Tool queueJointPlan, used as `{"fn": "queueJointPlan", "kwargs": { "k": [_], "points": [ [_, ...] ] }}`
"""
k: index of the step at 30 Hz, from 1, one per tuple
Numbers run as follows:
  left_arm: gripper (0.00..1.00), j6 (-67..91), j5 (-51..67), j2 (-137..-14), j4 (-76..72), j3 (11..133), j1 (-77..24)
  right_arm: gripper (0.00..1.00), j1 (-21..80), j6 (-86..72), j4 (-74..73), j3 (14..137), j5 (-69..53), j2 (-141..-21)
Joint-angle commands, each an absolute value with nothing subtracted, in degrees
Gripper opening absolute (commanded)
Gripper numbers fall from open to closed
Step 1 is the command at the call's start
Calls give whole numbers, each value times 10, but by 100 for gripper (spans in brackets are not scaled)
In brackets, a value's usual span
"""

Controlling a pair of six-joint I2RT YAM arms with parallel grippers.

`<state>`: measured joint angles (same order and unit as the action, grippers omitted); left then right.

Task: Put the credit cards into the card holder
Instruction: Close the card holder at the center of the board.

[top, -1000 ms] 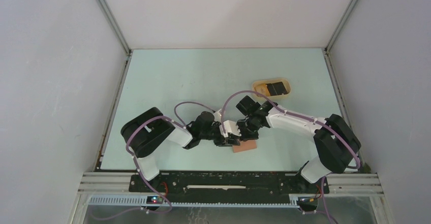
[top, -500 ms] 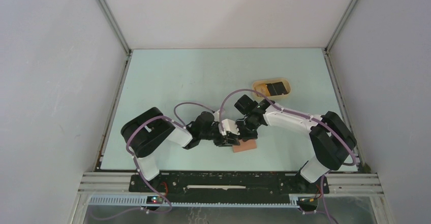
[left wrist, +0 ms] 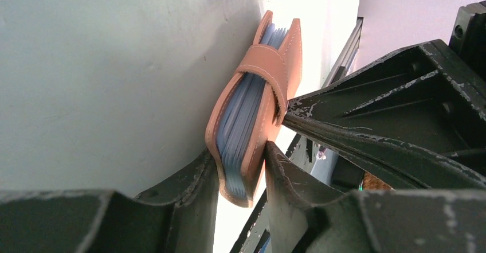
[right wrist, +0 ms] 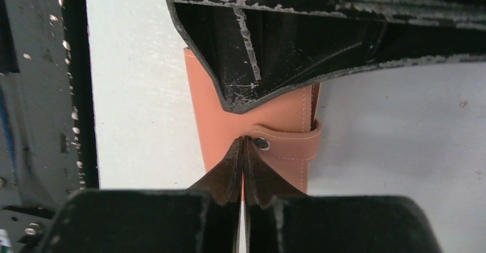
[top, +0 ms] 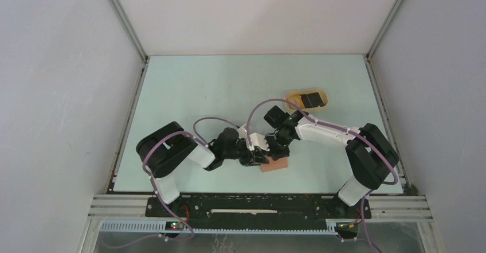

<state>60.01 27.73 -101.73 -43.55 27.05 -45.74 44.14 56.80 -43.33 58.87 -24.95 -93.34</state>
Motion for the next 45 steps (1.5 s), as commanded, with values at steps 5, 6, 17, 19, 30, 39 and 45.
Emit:
{"fn": "queueJointPlan", "kwargs": {
  "k": [5,6,17,19,30,39,45],
  "points": [
    [35,578,222,-1017,-423,251,-441,39,415,540,-475,606,-300,-867],
    [35,579,222,-1017,-424,250,-441,42,412,539,-476,606,-304,-853],
    [31,580,233,-1023,-440,253,-441,23,403,492,-410,591,-299,-805],
    [30,581,233,-1024,-437,254,-441,13,416,483,-394,589,-270,-830],
    [29,578,235,-1027,-430,258,-441,5,437,479,-374,588,-219,-891],
    [28,578,236,-1027,-430,258,-441,5,450,477,-374,588,-205,-940],
    [28,578,236,-1026,-430,257,-441,5,459,473,-369,587,-186,-966]
  ]
}}
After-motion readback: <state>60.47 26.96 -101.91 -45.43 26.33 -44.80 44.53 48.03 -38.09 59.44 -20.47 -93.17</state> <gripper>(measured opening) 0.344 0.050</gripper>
